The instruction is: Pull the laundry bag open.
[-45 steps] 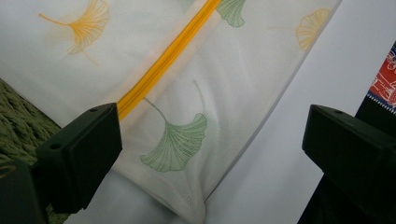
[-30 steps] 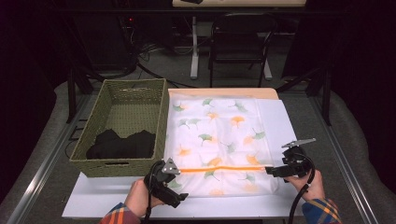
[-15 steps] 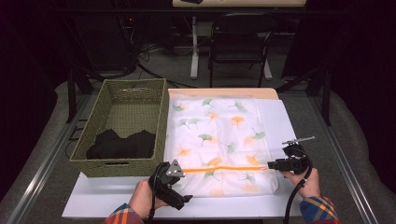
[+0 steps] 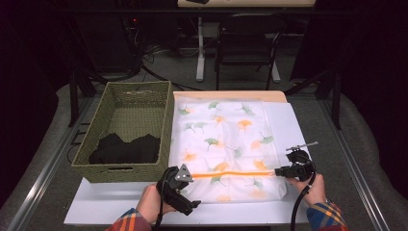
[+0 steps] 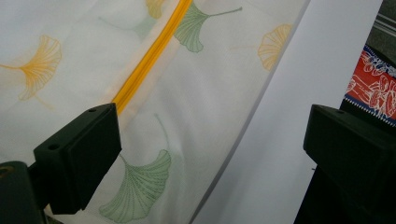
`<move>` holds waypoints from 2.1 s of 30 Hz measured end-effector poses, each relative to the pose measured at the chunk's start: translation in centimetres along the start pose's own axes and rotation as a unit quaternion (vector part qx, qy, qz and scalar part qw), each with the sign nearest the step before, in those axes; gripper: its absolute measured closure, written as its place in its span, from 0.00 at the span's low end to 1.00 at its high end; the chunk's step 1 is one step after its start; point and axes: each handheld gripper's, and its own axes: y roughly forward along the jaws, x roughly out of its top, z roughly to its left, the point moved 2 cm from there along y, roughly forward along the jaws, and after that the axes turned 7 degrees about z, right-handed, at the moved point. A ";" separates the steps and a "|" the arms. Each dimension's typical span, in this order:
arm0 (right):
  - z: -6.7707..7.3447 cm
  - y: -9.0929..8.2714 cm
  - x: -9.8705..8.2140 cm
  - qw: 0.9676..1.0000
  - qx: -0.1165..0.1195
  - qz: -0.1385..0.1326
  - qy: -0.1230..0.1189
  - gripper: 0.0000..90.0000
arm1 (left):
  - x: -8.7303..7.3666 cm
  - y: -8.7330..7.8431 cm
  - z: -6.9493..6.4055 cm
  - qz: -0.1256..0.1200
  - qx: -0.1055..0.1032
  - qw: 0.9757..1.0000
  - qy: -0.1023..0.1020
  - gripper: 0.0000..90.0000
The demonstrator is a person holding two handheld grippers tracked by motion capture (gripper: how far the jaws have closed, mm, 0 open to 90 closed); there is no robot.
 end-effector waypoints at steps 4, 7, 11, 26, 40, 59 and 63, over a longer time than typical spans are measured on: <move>0.2 0.1 -0.1 1.000 -0.012 -0.005 0.000 0.80 | 0.2 0.2 -0.1 0.001 -0.001 1.000 0.002 0.04; 0.1 0.1 -0.2 1.000 -0.011 -0.007 -0.003 0.83 | 0.5 0.2 -0.2 -0.001 0.000 1.000 0.003 0.04; 0.0 0.1 -0.2 1.000 -0.010 -0.011 -0.002 0.87 | 0.9 0.1 -0.2 -0.013 0.005 1.000 0.001 0.02; 0.8 -0.6 0.0 0.999 -0.008 -0.021 -0.034 0.95 | 3.2 1.2 0.2 -0.031 -0.012 0.999 0.002 0.00; 1.3 -1.8 0.1 0.998 -0.007 -0.033 -0.046 0.95 | 7.0 2.7 0.1 -0.042 -0.033 0.998 0.029 0.00; 1.4 -2.6 0.1 0.997 0.001 -0.050 -0.062 0.95 | 12.7 6.5 -1.3 -0.036 -0.061 0.996 0.062 0.00; 1.4 -2.9 0.1 0.996 0.002 -0.055 -0.064 0.95 | 13.6 7.3 -1.6 -0.035 -0.068 0.995 0.070 0.00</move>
